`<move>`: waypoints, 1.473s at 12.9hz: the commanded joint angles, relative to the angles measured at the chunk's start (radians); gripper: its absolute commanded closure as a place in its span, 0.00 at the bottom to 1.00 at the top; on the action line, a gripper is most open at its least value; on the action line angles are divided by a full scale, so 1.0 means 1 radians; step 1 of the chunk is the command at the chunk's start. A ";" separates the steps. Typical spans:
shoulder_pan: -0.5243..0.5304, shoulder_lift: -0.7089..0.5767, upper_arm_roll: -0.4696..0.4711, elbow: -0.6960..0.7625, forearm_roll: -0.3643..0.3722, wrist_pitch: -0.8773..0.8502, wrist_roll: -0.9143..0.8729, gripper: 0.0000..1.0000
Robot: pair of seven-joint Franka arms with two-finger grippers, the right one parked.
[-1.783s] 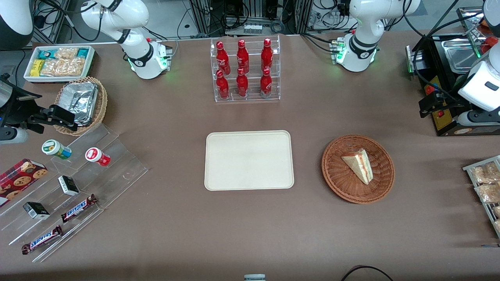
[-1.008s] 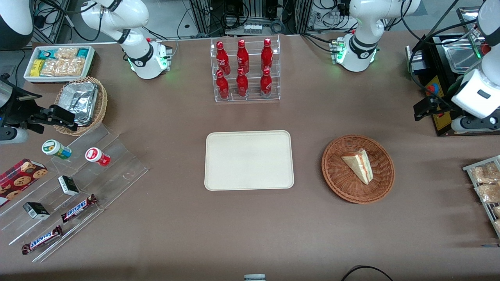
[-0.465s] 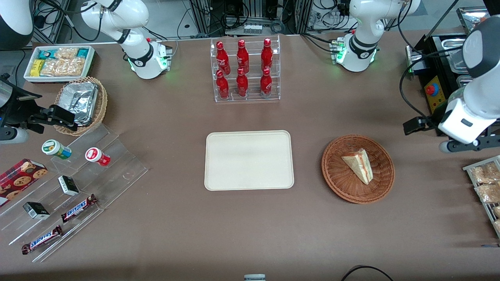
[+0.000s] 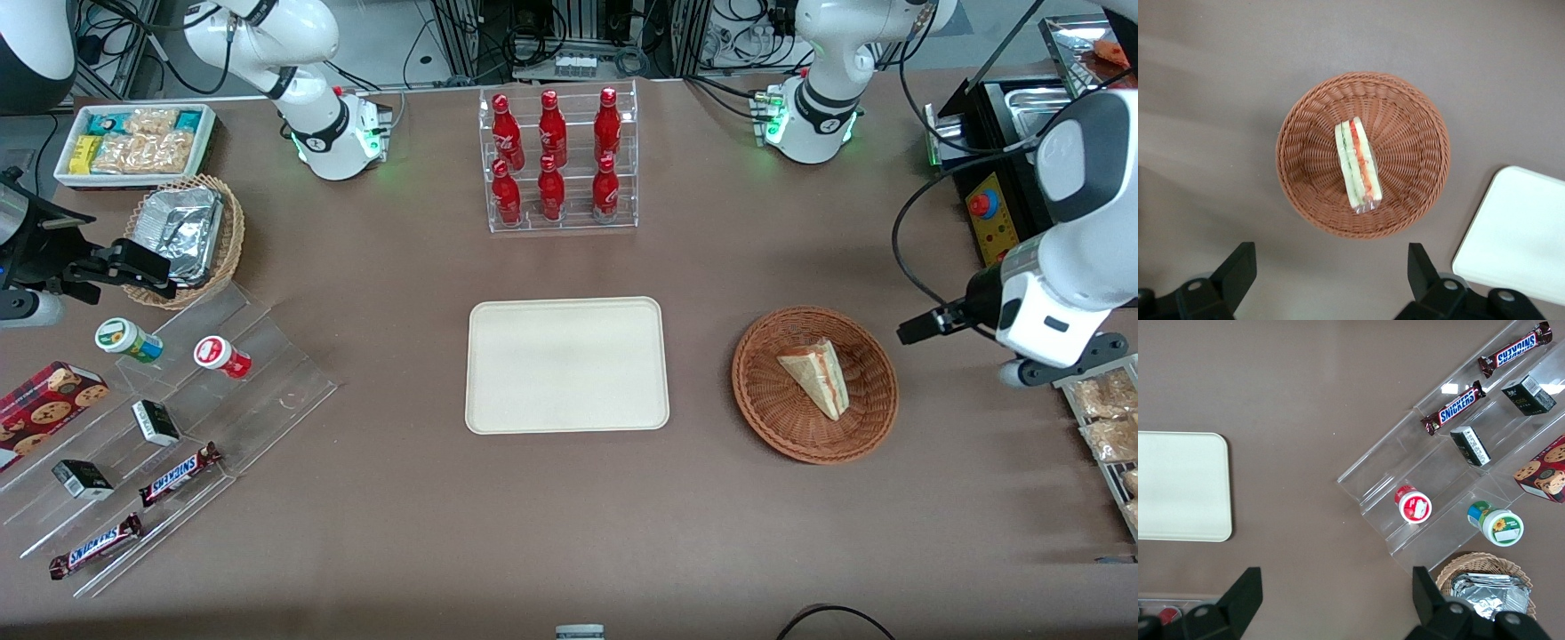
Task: Place sandwich from basket to tray
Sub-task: 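Lower the open left gripper over the wrapped sandwich in the basket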
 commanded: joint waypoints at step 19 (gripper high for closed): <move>-0.091 0.146 -0.005 -0.387 0.167 0.560 -0.353 0.00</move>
